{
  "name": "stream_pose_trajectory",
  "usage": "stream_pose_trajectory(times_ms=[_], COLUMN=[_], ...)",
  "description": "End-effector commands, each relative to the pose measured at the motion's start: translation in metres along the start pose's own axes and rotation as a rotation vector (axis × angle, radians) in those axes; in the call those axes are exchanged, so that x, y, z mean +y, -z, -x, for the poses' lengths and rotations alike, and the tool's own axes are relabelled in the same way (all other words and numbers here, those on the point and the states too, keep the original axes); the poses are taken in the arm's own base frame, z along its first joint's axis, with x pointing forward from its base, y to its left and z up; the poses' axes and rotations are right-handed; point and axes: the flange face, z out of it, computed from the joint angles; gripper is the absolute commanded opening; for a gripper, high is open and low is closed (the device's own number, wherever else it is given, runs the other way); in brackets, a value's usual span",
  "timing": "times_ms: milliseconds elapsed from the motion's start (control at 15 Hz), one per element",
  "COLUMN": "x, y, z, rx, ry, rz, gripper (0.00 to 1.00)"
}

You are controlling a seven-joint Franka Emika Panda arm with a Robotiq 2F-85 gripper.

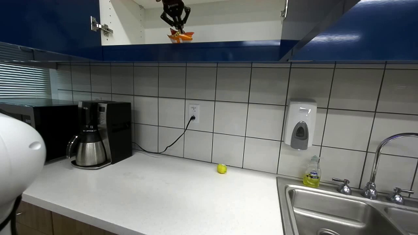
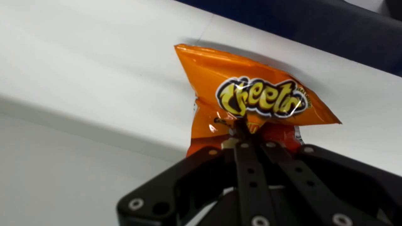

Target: Put the orange packet in the top cabinet

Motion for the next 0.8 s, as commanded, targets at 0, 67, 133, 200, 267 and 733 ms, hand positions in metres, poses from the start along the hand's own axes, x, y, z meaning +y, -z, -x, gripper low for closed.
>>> stream_pose_trajectory(times_ms=[0, 67, 133, 200, 267, 733], x=[0.005, 0.005, 0.006, 0.007, 0.008, 0.013], y=[-0.004, -0.006, -0.009, -0.010, -0.012, -0.018], z=[-0.011, -0.013, -0.015, -0.017, -0.019, -0.023], rx=[0.017, 0.018, 0.018, 0.019, 0.019, 0.014], ry=[-0.037, -0.043, -0.051, -0.059, -0.066, -0.095], rz=[0.007, 0.010, 0.011, 0.014, 0.014, 0.014], gripper=[0.00, 0.00, 0.00, 0.00, 0.00, 0.34])
